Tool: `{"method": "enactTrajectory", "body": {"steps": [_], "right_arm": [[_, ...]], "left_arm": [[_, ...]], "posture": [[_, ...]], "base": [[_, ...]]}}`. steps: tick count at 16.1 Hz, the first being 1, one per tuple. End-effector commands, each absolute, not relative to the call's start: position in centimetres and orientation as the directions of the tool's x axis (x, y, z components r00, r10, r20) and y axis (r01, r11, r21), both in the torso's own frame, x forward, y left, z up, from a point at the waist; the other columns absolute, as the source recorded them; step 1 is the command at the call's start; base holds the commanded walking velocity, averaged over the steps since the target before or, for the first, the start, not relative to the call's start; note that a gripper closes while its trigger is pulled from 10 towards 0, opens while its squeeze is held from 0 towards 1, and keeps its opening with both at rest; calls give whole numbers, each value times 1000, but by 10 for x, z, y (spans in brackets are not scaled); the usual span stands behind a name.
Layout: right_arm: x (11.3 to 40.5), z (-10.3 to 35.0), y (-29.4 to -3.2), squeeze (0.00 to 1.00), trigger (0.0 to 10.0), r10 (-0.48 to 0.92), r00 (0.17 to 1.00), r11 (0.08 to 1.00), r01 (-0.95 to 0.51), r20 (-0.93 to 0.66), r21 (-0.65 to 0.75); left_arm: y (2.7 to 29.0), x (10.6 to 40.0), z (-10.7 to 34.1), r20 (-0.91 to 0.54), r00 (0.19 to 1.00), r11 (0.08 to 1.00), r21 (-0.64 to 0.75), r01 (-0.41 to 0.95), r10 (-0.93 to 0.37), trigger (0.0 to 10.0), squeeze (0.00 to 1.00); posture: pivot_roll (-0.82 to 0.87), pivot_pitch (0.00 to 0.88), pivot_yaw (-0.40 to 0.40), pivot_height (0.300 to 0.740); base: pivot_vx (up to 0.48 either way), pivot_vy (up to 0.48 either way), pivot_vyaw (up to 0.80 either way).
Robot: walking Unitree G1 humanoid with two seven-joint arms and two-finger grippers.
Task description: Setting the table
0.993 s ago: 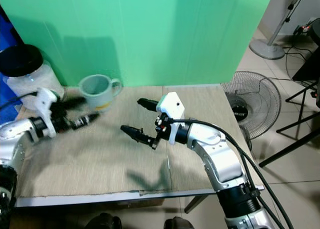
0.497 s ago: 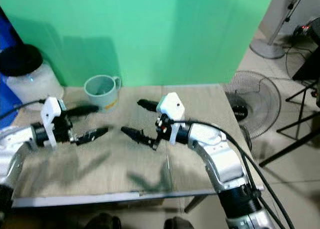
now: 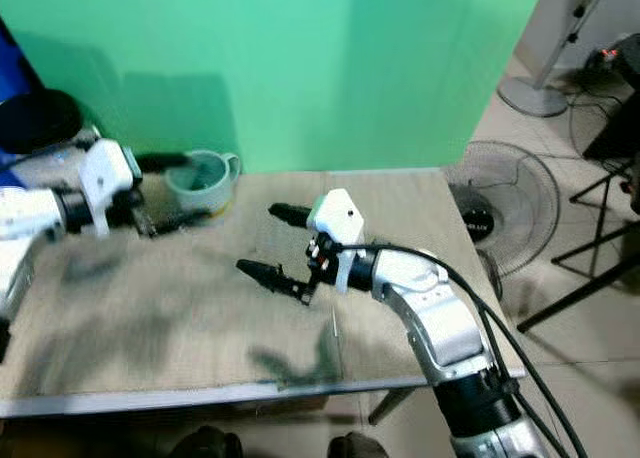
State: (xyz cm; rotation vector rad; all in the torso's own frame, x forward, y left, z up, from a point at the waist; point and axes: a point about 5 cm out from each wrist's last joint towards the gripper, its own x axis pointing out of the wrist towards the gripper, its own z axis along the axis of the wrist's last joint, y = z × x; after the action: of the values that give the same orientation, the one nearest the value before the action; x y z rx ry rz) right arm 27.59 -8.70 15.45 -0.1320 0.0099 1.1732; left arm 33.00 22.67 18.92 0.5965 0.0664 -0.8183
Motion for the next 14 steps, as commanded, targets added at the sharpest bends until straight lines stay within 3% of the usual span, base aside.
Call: {"method": "enactTrajectory", "body": {"steps": [1, 2, 3, 4, 5, 6, 7, 9, 10, 11, 14], "right_arm": [[274, 160, -86, 565, 10000, 926, 368, 358, -926, -79, -123], [273, 160, -87, 133, 10000, 926, 367, 354, -926, -90, -135], [272, 160, -88, 0, 10000, 927, 362, 346, -926, -102, -148], [271, 160, -89, 0, 10000, 926, 359, 340, -927, -113, -160], [270, 160, -89, 0, 10000, 927, 358, 338, -927, -115, -161], [269, 160, -89, 0, 10000, 927, 356, 336, -928, -119, -163], [269, 159, -89, 0, 10000, 927, 356, 335, -928, -120, -164], [267, 158, -91, 0, 10000, 927, 353, 331, -929, -128, -165], [266, 158, -91, 0, 10000, 927, 351, 329, -930, -131, -165], [265, 158, -91, 0, 10000, 928, 348, 326, -931, -133, -165], [264, 157, -90, 0, 10000, 931, 337, 314, -935, -139, -165]], "left_arm": [[234, 333, 185, -316, 715, 535, 495, 685, -623, 10000, 0], [241, 337, 184, -350, 725, 536, 500, 680, -593, 10000, 0], [244, 340, 183, -374, 718, 532, 491, 690, -586, 10000, 0], [245, 341, 181, -404, 691, 508, 476, 718, -600, 7882, 0], [244, 342, 181, -409, 683, 498, 474, 726, -606, 7882, 0], [241, 343, 182, -405, 659, 477, 467, 745, -634, 3333, 0], [239, 345, 183, -401, 651, 467, 468, 750, -644, 2706, 0], [232, 350, 188, -399, 631, 412, 508, 756, -666, 4157, 0], [232, 351, 190, -402, 633, 398, 528, 751, -662, 8000, 0], [231, 353, 192, -411, 633, 368, 558, 744, -656, 10000, 0], [225, 353, 184, -479, 577, 287, 549, 785, -661, 10000, 0]], "posture": [[-18, 91, 12, 740], [-20, 91, 13, 740], [-23, 92, 17, 740], [-28, 92, 21, 740], [-28, 92, 21, 740], [-31, 93, 24, 740], [-31, 94, 25, 740], [-31, 95, 25, 740], [-32, 95, 26, 740], [-31, 95, 26, 740], [-29, 92, 25, 740]], "base": [[0, 0, 0], [0, 0, 0], [0, 0, 0], [0, 0, 0], [0, 0, 0], [0, 0, 0], [0, 0, 0], [0, 0, 0], [0, 0, 0], [0, 0, 0], [0, 0, 0]]}}
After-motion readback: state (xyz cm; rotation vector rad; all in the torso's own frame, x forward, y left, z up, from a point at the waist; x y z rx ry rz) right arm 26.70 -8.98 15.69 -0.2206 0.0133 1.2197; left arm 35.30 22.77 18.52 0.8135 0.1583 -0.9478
